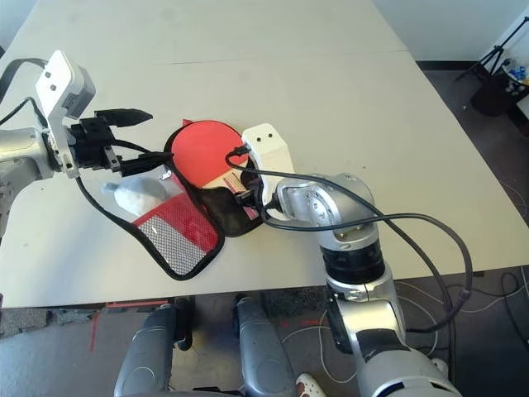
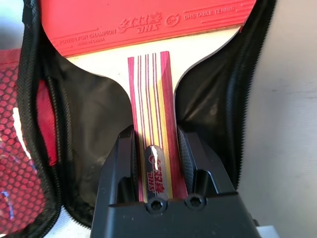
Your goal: Store the ping-pong paddle in its case and zip it.
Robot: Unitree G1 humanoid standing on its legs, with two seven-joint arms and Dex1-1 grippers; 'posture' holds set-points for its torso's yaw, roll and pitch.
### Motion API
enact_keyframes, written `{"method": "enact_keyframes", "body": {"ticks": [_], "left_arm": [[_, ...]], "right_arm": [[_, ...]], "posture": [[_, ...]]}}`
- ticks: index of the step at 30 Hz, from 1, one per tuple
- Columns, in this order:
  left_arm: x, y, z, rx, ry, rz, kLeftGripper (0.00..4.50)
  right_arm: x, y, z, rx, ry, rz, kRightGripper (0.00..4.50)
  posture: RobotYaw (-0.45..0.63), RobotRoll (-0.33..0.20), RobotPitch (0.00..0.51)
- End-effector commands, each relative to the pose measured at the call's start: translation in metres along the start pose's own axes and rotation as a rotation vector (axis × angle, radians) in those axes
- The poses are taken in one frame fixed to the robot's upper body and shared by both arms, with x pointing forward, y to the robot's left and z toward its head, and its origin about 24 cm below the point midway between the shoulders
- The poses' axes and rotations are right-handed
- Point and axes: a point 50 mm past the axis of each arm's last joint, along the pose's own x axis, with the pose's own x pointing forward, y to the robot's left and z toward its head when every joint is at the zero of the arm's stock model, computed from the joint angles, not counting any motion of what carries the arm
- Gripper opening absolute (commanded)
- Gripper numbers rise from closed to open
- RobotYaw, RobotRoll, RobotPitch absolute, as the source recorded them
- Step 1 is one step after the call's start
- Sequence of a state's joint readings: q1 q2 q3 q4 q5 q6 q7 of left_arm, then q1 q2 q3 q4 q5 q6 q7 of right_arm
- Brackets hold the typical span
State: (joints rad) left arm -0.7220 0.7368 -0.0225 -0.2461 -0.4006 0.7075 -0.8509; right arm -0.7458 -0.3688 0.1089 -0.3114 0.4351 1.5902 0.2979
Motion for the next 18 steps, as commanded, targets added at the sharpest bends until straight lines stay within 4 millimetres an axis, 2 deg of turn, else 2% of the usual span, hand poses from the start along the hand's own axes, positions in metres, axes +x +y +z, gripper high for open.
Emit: {"method": "enact_keyframes", "body": {"ticks": [1,8,10,15,18], "left_arm": [[0.003,-0.005,-0.003,0.005,0.010,-0.029,4.50],[0.004,-0.005,-0.003,0.005,0.007,-0.034,4.50],[0.005,-0.006,-0.003,0.005,0.008,-0.035,4.50],[0.005,-0.006,-0.004,0.002,0.009,-0.037,4.50],[0.005,-0.006,-0.005,0.002,0.010,-0.038,4.50]], "right_arm": [[0.003,0.007,-0.008,0.026,0.019,0.039,1.17],[0.003,0.006,-0.003,0.084,-0.029,0.015,1.17],[-0.001,0.004,0.000,0.073,-0.041,0.005,1.90],[-0.015,-0.002,0.008,0.006,-0.056,0.027,3.24],[-0.023,-0.002,0.009,-0.042,-0.050,0.046,4.22]], "posture": [[-0.03,0.000,0.256],[-0.03,0.000,0.255],[-0.03,0.000,0.255],[-0.04,0.000,0.258],[-0.04,0.000,0.261]]}}
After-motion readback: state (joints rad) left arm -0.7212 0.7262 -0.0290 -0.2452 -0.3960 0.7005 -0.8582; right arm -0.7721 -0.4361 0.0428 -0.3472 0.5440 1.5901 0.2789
